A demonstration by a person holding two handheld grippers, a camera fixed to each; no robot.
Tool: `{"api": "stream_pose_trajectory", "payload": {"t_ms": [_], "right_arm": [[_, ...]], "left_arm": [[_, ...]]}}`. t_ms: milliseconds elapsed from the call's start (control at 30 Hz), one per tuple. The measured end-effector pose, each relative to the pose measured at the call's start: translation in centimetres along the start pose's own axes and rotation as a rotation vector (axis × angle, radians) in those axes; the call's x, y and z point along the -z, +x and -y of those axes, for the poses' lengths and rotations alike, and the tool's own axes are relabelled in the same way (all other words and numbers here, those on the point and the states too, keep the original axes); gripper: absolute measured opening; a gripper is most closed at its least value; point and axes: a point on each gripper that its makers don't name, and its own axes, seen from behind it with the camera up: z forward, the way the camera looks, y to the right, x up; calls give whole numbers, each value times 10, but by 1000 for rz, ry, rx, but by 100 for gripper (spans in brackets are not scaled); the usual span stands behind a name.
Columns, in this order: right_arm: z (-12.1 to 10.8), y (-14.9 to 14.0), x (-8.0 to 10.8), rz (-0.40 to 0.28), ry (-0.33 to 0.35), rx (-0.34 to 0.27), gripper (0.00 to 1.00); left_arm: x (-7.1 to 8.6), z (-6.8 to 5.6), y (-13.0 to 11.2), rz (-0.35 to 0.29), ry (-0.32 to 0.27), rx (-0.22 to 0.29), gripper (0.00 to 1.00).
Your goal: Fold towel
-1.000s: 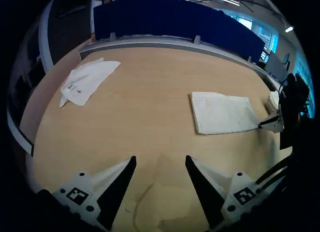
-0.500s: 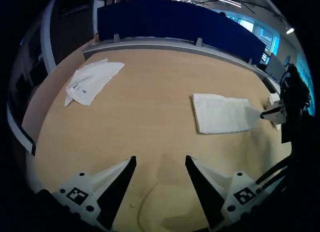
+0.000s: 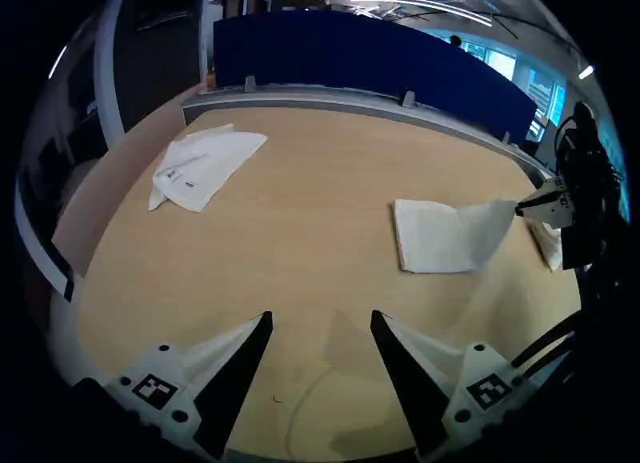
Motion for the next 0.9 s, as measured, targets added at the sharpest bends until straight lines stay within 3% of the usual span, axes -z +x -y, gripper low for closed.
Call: {"api": "stream_pose_trajectory", "payload": {"t_ms": [200, 567, 900], "right_arm": [[8, 32, -5, -38, 19, 32, 5], [25, 55, -21, -39, 51, 85, 5], [65, 71, -55, -21, 131, 143, 5]], "left_arm": [[6, 4, -2, -6, 0, 20, 91], [15, 11, 6, -32, 7, 48, 91], [31, 27, 8, -52, 32, 91, 91]]}}
